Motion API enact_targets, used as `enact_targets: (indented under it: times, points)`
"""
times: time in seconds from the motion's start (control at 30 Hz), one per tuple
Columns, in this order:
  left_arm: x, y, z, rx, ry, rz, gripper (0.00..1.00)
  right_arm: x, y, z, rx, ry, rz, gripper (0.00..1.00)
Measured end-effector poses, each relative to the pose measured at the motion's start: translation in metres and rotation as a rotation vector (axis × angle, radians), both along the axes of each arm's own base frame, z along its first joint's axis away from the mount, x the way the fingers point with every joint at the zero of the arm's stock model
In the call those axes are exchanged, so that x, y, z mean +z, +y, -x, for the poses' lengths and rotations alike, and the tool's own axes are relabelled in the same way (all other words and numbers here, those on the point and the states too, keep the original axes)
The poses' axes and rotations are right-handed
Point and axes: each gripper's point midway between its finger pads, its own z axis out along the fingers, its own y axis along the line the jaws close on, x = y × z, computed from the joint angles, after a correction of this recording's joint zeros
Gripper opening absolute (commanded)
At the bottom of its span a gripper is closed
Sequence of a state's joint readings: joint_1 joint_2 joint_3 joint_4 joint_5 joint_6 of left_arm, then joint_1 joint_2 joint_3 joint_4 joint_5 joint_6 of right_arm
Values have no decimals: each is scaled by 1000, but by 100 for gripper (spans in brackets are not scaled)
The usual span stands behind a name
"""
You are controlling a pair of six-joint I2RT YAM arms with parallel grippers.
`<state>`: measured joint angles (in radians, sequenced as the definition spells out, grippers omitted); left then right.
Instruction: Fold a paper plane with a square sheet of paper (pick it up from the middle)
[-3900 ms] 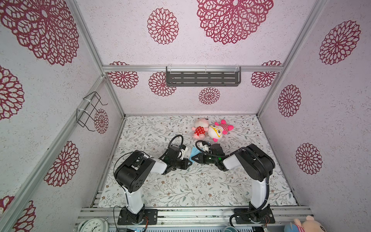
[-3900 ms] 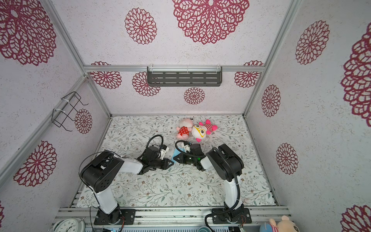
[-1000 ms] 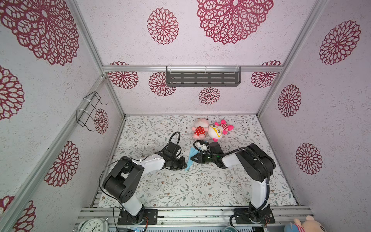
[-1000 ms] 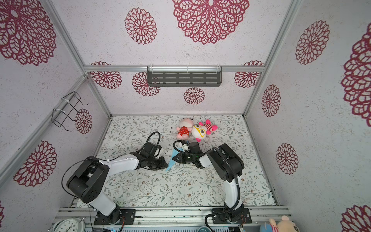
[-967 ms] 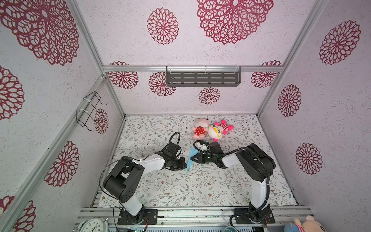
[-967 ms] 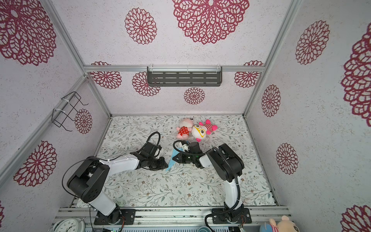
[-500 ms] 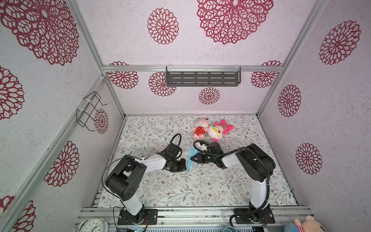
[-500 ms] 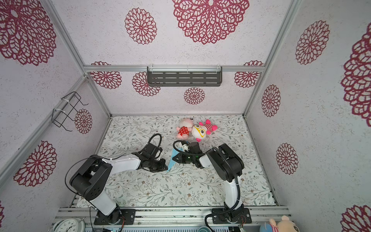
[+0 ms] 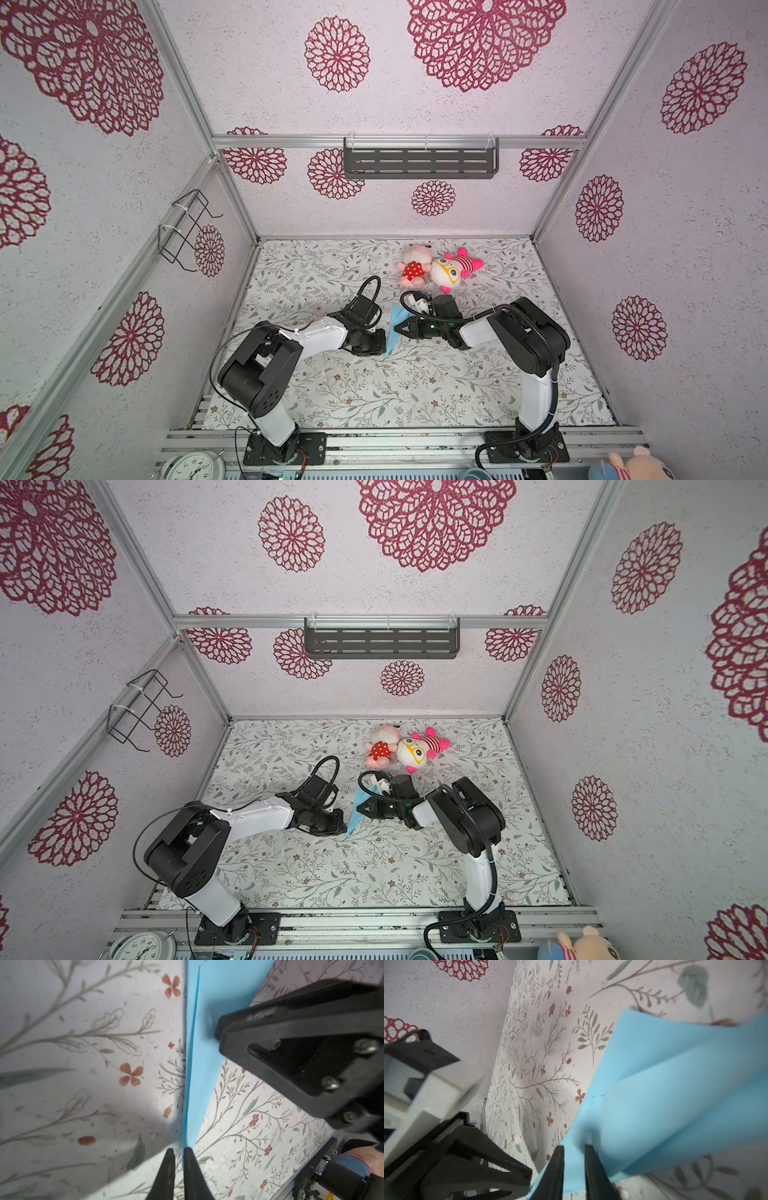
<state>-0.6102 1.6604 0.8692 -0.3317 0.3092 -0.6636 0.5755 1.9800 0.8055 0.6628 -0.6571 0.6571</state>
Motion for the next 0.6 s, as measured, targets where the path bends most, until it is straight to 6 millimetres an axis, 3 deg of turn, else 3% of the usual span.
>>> enact_targets:
  times: [0.1,0.23,0.6]
  points:
    - [19,-3,-7,0,-61,24,11,0,0,1,-4,3,-7,23]
    - [28,-15,-16,-12,-96,47,7,1,0,1,-9,7,-12,23]
    - [-5,-23,-14,-32,-19,2,0,1,0,1,-11,10,-15,23]
